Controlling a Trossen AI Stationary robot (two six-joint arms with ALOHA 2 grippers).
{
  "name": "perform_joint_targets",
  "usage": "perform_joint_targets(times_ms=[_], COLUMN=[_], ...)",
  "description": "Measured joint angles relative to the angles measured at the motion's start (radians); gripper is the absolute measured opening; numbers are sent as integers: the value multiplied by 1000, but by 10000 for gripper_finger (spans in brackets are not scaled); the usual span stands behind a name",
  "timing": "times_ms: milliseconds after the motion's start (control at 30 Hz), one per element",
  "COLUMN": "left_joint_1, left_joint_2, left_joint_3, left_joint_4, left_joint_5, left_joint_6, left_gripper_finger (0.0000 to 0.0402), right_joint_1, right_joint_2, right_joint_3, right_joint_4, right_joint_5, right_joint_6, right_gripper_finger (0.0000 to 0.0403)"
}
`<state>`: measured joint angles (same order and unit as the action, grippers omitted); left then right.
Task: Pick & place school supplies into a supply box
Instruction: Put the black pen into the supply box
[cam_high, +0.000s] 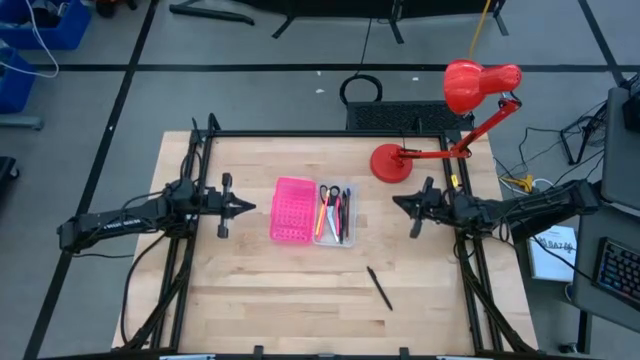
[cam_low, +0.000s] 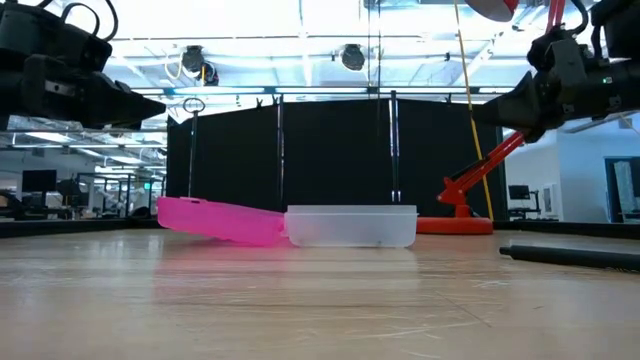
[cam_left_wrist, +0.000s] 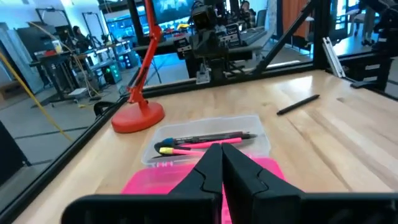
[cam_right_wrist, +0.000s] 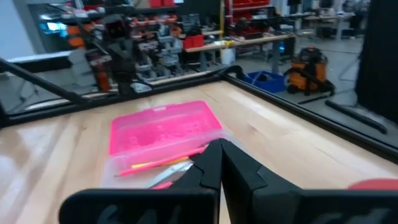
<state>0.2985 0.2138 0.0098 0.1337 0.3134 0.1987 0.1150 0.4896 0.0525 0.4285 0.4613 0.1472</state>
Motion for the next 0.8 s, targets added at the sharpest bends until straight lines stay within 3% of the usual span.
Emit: perform_joint_targets(times_ms=[200,367,433,533,667,800], left_joint_1=[0,0,0,0,0,0], left_joint_2=[1,2,2,2,2,2], left_joint_3=[0,0,0,0,0,1], left_joint_4=[0,-3,-10,-10,32,52], left_joint_5=[-33,-110,-114,-113,-172,-211], left_joint_6=[29,-17,-46,-75,-54,-87], left_gripper_finger=[29,27,24,17,5,11], right_joint_1=[0,53,127,259,394,469], right_joint_2=[36,120,192,334,568,797], right_joint_3=[0,53,160,391,754,1086], right_joint_4=[-43,-66,-51,-142,-564,-983], right_joint_5=[88,55,42,140,314,325], right_joint_6=[86,223,209,182,314,649], right_gripper_finger=[0,0,0,0,0,0])
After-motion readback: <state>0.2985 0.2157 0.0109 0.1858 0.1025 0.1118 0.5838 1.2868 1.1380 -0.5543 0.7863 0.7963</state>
